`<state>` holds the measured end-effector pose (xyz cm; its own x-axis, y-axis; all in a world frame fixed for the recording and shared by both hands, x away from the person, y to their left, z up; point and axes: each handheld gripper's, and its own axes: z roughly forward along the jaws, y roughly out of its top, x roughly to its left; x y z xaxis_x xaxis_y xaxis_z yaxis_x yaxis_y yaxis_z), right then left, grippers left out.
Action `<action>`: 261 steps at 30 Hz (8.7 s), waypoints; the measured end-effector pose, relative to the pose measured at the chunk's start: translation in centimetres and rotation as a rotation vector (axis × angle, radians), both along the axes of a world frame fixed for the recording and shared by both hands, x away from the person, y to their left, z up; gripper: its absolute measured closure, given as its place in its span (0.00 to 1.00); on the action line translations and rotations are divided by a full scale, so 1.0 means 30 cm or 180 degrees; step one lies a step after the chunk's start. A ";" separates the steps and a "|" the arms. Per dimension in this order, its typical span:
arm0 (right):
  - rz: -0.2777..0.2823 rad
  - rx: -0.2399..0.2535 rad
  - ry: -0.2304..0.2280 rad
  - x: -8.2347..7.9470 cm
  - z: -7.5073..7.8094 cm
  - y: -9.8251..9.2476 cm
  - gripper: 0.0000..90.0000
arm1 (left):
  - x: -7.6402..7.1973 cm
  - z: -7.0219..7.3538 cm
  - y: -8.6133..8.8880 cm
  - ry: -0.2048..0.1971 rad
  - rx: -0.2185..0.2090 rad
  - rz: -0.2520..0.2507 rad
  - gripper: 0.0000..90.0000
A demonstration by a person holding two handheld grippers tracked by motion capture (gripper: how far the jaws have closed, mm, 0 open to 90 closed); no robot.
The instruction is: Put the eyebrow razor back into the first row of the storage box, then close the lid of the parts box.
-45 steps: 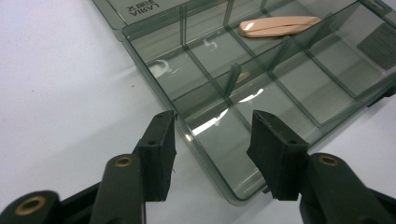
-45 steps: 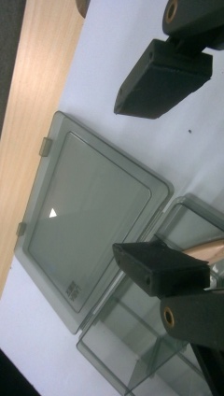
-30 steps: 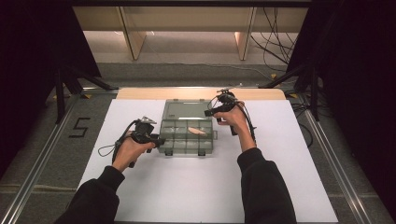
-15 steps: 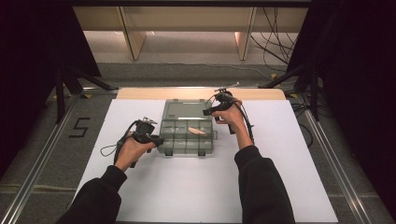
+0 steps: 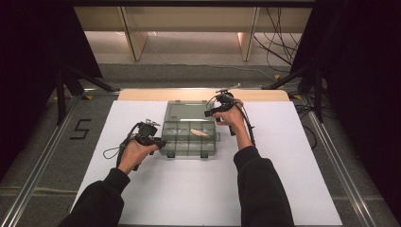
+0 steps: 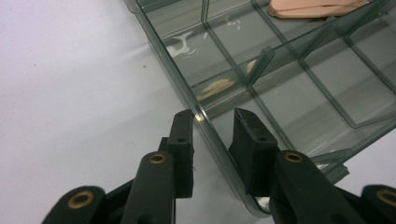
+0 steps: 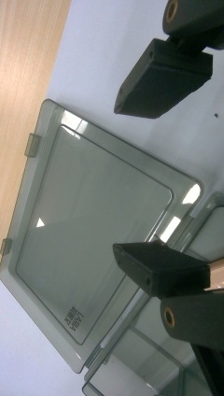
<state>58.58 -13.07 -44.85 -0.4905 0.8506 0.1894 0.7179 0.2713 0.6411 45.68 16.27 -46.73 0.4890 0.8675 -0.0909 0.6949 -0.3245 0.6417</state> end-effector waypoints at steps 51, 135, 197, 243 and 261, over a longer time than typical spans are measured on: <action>-0.0168 0.0086 0.0340 0.025 -0.059 0.047 0.34 | -0.012 -0.006 0.006 -0.0037 -0.0049 -0.0031 0.76; 0.0309 0.0382 -0.1254 -0.132 -0.073 -0.077 0.92 | -0.008 -0.012 0.016 -0.0056 -0.0067 -0.0129 0.74; 0.0412 0.0076 -0.1804 -0.209 -0.092 -0.066 0.93 | 0.091 0.388 0.014 -0.0854 -0.0709 0.0000 0.42; 0.0360 0.0081 -0.1768 -0.244 -0.069 -0.074 0.81 | 0.279 0.369 -0.026 -0.0694 -0.0335 0.0005 1.00; 0.0455 0.0379 -0.1564 -0.432 0.101 -0.096 0.39 | 0.178 0.326 -0.018 -0.0720 -0.0393 -0.0226 1.00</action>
<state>45.61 -15.95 -41.81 -0.6553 0.7554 -0.0011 0.2859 0.2493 0.9253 51.02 15.74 -36.96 0.5681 0.8195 -0.0753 0.5076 -0.2769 0.8159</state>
